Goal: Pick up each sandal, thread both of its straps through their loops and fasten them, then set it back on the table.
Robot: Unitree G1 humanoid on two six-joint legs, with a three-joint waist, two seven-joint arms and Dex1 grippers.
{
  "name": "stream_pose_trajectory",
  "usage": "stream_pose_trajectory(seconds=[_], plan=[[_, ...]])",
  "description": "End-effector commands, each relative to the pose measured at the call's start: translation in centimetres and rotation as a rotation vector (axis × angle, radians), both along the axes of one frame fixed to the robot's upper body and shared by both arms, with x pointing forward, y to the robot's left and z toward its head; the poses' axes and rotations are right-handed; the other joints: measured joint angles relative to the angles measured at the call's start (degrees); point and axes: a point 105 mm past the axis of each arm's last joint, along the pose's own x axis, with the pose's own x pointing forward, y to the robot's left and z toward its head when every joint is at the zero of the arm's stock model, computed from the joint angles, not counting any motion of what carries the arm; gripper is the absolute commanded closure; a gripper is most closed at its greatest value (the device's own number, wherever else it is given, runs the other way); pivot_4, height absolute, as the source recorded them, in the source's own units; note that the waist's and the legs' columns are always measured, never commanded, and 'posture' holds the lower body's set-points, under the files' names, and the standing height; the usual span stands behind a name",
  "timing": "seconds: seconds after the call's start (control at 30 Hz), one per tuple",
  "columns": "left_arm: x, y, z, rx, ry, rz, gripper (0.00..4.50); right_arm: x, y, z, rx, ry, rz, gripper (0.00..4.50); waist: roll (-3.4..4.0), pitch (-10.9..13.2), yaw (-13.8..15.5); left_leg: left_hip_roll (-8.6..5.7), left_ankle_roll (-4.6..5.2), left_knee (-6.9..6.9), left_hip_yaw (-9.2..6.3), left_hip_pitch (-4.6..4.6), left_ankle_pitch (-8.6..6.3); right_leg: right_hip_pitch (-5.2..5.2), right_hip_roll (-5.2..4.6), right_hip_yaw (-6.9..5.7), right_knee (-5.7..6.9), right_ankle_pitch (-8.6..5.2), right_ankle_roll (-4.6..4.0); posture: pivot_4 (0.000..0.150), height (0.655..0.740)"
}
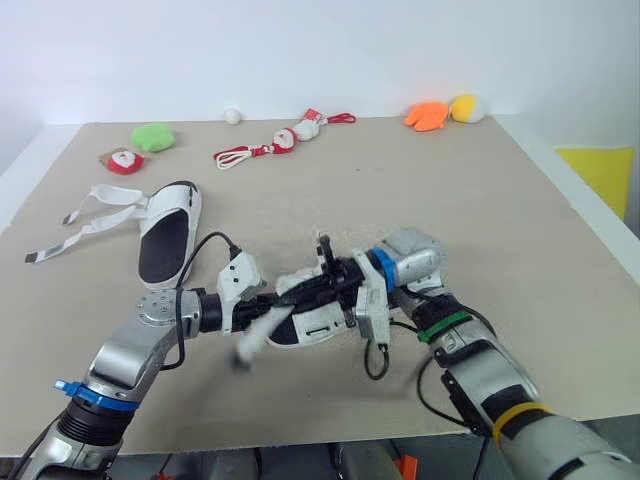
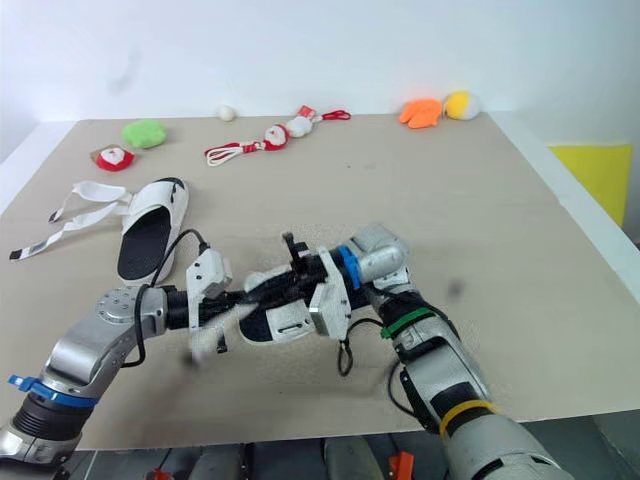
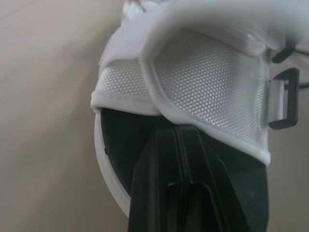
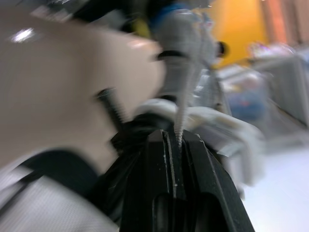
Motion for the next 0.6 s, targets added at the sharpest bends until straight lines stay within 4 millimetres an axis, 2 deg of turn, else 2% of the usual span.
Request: stream_pose_trajectory(seconds=[0.03, 0.13, 0.17, 0.27, 0.37, 0.53, 0.6], plan=[[-0.1, 0.3, -1.0, 0.030, 0.035, 0.009, 4.50, -0.1, 0.1, 0.8, 0.017, -0.128, 0.051, 3.70, 0.01, 0.0, 0.0, 0.00, 0.00, -0.01, -0.02, 0.01, 0.00, 0.02, 0.00, -0.02, 0.00, -0.01, -0.02, 0.150, 0.7400], [-0.1, 0.3, -1.0, 0.032, 0.036, 0.009, 4.50, 0.3, 0.1, 1.8, 0.034, -0.106, 0.042, 2.54, 0.01, 0.0, 0.0, 0.00, 0.00, 0.00, -0.05, 0.02, 0.00, 0.05, -0.01, -0.03, 0.00, -0.03, -0.06, 0.150, 0.7400], [-0.1, 0.3, -1.0, 0.032, 0.036, 0.009, 4.50, 0.4, 0.0, 2.4, 0.042, -0.105, 0.039, 2.35, 0.01, 0.0, 0.1, -0.01, 0.00, -0.01, -0.05, 0.01, 0.00, 0.05, -0.02, -0.03, 0.00, -0.02, -0.07, 0.150, 0.7400], [-0.1, 0.3, -1.0, 0.032, 0.038, 0.009, 4.50, 0.5, -0.3, 3.6, 0.051, -0.124, 0.038, 0.99, 0.03, 0.0, 0.1, -0.01, 0.00, 0.00, -0.06, 0.02, 0.00, 0.06, -0.02, -0.03, 0.01, 0.00, -0.12, 0.150, 0.7400], [-0.2, 0.2, -1.1, 0.030, 0.040, 0.006, 4.50, 0.4, -0.9, 4.9, 0.056, -0.151, 0.040, 0.04, 0.04, 0.0, 0.1, -0.01, 0.00, 0.00, -0.06, 0.05, 0.00, 0.07, -0.02, -0.03, 0.01, -0.01, -0.16, 0.150, 0.7400], [-0.5, -0.2, -1.3, 0.023, 0.053, -0.011, 4.50, 0.1, -1.9, 6.7, 0.042, -0.038, -0.015, 0.04, 0.06, 0.0, 0.3, -0.01, 0.00, -0.01, -0.06, 0.05, 0.00, 0.08, -0.02, -0.03, 0.01, -0.04, -0.20, 0.150, 0.7400], [-0.6, -0.3, -1.4, 0.021, 0.055, -0.015, 4.50, 0.0, -2.5, 6.6, 0.006, 0.006, -0.050, 0.04, 0.05, 0.0, 0.3, -0.01, 0.00, -0.01, -0.07, 0.05, 0.00, 0.09, -0.03, -0.04, 0.01, -0.06, -0.22, 0.150, 0.7400]])
